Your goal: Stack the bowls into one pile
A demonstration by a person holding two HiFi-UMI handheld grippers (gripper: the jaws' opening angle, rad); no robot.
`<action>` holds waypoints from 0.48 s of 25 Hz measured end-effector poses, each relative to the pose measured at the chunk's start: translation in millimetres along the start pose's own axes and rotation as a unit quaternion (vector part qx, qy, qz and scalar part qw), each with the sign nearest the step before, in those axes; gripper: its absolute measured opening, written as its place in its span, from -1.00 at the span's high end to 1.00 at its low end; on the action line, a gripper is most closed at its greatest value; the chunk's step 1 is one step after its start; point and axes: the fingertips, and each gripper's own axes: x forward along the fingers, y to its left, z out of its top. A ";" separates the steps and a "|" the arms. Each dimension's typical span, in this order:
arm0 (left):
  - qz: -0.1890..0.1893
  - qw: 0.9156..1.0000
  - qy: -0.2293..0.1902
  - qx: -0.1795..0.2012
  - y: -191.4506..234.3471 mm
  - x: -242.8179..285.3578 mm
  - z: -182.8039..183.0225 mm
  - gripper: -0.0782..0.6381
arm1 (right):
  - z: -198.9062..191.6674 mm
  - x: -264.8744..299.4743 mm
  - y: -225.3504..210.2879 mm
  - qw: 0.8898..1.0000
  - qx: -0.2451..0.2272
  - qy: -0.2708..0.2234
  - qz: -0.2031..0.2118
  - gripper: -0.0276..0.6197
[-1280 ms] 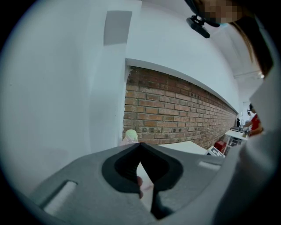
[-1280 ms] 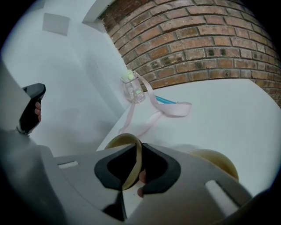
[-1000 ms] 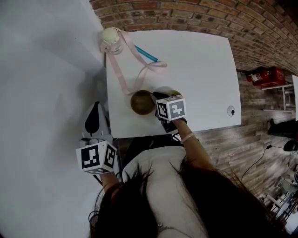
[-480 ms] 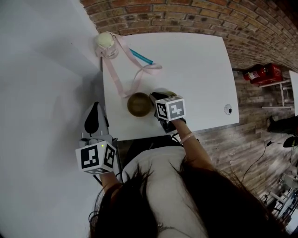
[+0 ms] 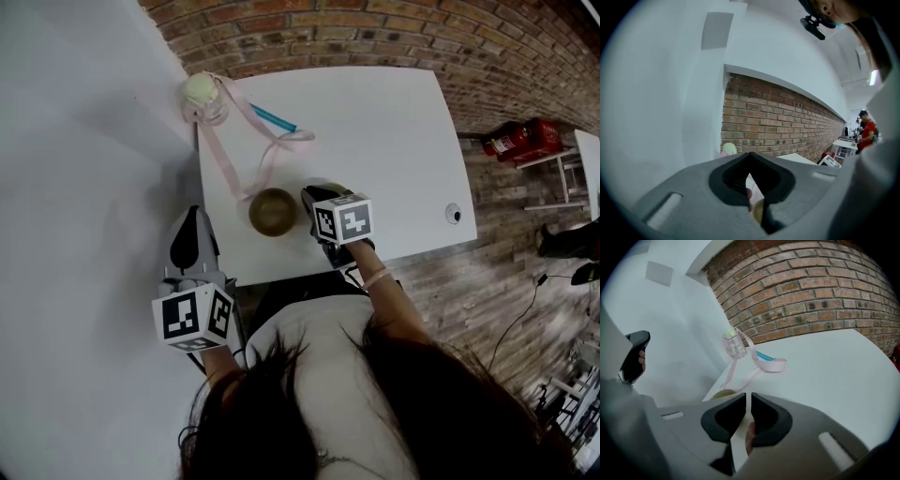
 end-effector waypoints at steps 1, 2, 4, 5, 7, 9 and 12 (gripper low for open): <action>-0.002 1.000 -0.001 0.001 -1.8 0.1 0.8 0.78 | 0.1 -2.0 -1.5 1.000 0.001 -0.002 -0.002 0.80; -0.005 1.000 -0.002 0.001 -3.5 0.2 1.3 0.78 | 0.2 -3.9 -2.8 1.000 0.002 -0.004 -0.004 0.80; -0.009 1.000 -0.003 0.003 -6.6 0.3 2.0 0.78 | 0.0 -7.5 -5.1 1.000 0.004 -0.007 -0.008 0.80; -0.011 1.000 -0.004 0.003 -8.1 0.2 2.3 0.78 | -0.2 -9.3 -6.1 1.000 0.005 -0.008 -0.010 0.80; -0.015 1.000 -0.005 0.004 -11.3 -0.2 3.6 0.78 | -0.8 -13.1 -7.8 1.000 0.006 -0.011 -0.014 0.80; -0.019 1.000 -0.007 0.005 -14.3 -0.9 5.2 0.78 | -1.4 -16.8 -9.4 1.000 0.007 -0.013 -0.017 0.80; -0.022 1.000 -0.008 0.005 -17.0 -1.1 5.9 0.78 | -2.2 -20.7 -12.4 1.000 0.009 -0.016 -0.021 0.80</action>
